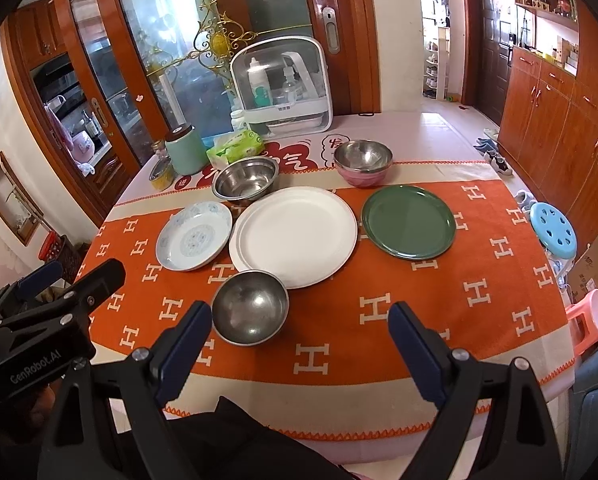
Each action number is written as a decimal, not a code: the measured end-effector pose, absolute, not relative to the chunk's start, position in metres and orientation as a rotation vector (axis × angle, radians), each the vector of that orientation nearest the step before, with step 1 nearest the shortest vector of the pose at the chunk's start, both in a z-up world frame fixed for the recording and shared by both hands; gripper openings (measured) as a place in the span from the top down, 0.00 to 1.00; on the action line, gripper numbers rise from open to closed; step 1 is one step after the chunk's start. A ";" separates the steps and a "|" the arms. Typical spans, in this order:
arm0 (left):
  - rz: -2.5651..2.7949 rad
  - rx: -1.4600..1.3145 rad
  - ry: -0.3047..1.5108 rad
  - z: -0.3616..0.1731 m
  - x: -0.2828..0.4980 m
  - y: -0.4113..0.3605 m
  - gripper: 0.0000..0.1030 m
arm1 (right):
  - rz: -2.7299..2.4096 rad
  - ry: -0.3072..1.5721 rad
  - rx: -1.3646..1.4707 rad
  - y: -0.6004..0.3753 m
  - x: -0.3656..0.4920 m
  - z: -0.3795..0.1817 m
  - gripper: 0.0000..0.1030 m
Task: Organize plates and bowls
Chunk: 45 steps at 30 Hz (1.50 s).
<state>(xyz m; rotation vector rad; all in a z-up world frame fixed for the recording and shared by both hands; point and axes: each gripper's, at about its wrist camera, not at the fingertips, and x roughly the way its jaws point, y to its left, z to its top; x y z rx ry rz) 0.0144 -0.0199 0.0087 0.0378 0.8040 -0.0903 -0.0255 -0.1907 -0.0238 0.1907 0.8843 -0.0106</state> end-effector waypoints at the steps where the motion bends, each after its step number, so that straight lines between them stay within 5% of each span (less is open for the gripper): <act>1: -0.091 0.038 0.804 0.009 0.017 -0.020 0.01 | -0.011 0.884 0.192 -0.191 -0.025 -0.024 0.12; 20: -0.101 0.022 0.859 -0.006 0.082 -0.014 0.01 | -0.048 0.897 0.283 -0.211 0.018 -0.034 0.12; 45: -0.187 -0.077 1.310 -0.120 0.198 -0.019 0.01 | -0.071 1.149 0.502 -0.250 0.111 -0.124 0.12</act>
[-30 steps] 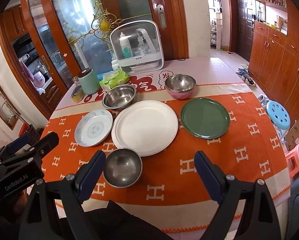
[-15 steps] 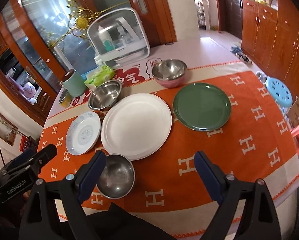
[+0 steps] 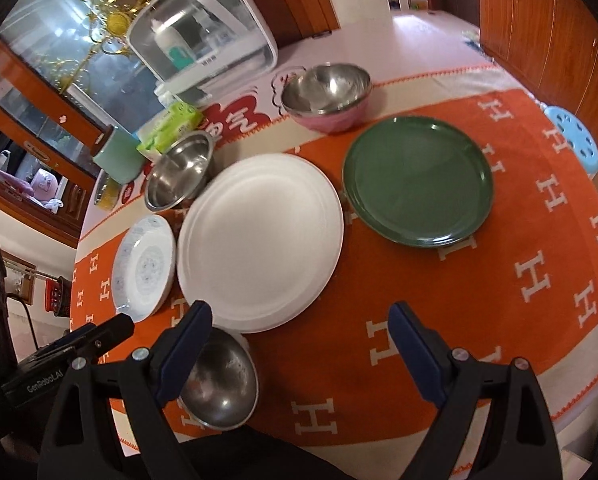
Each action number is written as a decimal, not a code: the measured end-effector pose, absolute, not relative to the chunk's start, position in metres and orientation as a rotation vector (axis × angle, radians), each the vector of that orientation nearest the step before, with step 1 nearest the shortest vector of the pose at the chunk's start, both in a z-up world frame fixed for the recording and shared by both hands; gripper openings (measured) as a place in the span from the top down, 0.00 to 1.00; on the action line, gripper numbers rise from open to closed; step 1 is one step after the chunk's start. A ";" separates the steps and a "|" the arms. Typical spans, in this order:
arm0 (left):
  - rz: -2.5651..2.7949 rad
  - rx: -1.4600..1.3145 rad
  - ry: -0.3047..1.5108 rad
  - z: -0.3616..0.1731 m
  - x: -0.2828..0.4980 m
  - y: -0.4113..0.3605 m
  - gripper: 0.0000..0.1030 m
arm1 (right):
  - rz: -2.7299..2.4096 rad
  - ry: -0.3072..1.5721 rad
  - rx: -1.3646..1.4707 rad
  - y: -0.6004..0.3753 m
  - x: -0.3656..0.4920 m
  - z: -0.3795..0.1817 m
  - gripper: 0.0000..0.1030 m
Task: Organize plates and bowls
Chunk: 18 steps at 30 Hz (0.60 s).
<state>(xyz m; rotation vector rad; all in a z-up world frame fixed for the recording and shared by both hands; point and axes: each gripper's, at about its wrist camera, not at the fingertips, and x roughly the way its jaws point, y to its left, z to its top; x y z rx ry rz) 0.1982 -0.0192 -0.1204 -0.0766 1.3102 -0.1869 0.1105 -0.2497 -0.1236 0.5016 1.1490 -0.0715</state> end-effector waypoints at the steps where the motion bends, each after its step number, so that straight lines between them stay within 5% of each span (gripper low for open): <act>1: -0.187 -0.079 1.328 -0.126 0.203 -0.020 0.01 | -0.071 1.166 0.513 -0.250 0.115 -0.129 0.12; 13: -0.158 -0.118 1.484 -0.188 0.253 -0.023 0.02 | -0.063 1.319 0.658 -0.261 0.147 -0.193 0.21; 18: -0.140 -0.146 1.523 -0.206 0.263 -0.020 0.07 | -0.046 1.350 0.724 -0.266 0.155 -0.212 0.37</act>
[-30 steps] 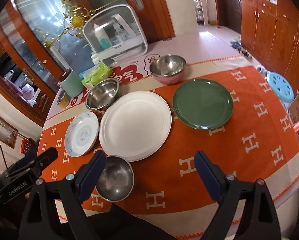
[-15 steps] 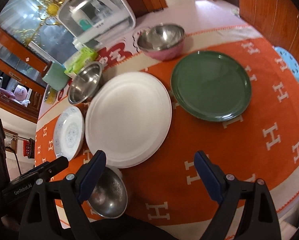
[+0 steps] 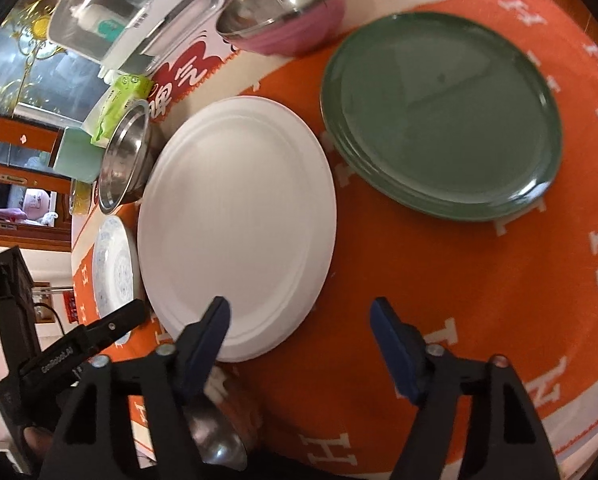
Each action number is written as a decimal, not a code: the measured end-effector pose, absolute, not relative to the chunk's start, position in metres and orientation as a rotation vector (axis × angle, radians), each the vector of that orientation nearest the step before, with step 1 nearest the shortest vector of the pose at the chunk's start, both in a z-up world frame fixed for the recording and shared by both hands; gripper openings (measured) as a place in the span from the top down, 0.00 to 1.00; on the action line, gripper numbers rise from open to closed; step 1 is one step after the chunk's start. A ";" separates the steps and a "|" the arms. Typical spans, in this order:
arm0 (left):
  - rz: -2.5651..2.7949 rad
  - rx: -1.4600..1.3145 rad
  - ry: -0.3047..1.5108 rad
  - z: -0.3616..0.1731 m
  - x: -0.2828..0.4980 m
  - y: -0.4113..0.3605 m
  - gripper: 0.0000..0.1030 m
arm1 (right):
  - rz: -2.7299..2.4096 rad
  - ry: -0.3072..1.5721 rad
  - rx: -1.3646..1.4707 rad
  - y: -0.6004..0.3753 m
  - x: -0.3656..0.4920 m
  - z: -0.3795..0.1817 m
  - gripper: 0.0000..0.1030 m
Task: Organize plates and bowls
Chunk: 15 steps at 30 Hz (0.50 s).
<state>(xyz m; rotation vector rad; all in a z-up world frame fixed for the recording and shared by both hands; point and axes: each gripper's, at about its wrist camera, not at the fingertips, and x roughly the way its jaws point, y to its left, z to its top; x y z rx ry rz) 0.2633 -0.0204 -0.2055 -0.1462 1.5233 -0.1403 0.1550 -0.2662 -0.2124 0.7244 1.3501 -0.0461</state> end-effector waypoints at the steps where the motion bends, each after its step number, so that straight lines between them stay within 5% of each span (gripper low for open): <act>1: -0.130 -0.133 1.514 -0.207 0.265 -0.021 0.09 | -0.046 1.355 0.735 -0.268 0.156 -0.215 0.39; 15: -0.087 -0.100 1.492 -0.205 0.272 -0.028 0.37 | -0.036 1.357 0.821 -0.283 0.169 -0.237 0.68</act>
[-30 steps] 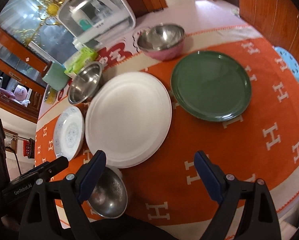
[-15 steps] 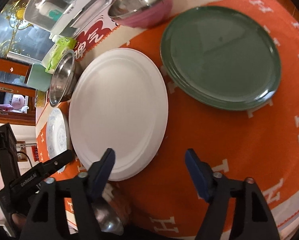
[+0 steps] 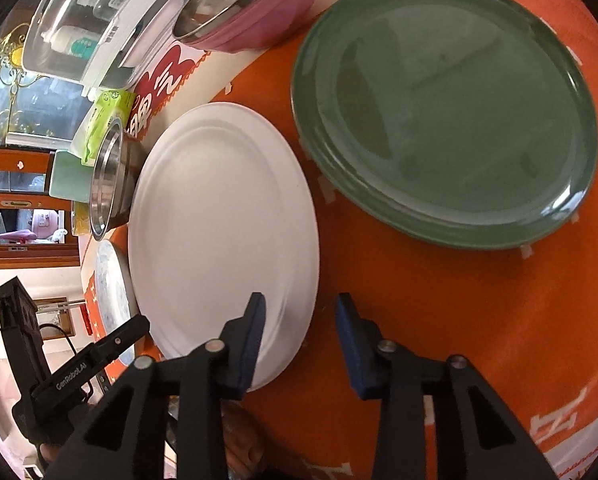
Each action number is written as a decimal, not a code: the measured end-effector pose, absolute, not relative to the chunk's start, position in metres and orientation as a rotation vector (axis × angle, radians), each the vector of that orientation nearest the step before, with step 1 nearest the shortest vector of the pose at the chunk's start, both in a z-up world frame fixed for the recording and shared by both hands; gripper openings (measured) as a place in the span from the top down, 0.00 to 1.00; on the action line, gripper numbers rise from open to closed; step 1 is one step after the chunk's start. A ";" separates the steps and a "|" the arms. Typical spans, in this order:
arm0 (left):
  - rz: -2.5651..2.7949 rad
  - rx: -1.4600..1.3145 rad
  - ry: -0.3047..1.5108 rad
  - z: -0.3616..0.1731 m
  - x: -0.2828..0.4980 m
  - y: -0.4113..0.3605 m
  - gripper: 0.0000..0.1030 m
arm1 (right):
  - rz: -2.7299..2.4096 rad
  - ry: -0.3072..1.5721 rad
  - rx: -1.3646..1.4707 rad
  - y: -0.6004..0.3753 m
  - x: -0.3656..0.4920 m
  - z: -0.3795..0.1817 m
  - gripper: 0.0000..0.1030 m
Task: Organize plates and bowls
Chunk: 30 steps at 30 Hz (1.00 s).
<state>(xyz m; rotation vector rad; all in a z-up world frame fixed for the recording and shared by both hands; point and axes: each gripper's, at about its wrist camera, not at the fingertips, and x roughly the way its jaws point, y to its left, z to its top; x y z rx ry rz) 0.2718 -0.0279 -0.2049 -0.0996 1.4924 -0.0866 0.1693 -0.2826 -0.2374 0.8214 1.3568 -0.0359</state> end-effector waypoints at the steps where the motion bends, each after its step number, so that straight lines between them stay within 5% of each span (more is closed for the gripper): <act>1: -0.085 -0.105 1.494 -0.204 0.272 -0.027 0.37 | -0.035 1.354 0.821 -0.283 0.170 -0.237 0.70; 14: -0.114 -0.207 1.579 -0.203 0.256 -0.018 0.48 | -0.026 1.334 0.828 -0.286 0.171 -0.240 0.81; 30: -0.128 -0.229 1.560 -0.225 0.268 -0.025 0.57 | -0.002 1.306 0.843 -0.287 0.170 -0.241 0.84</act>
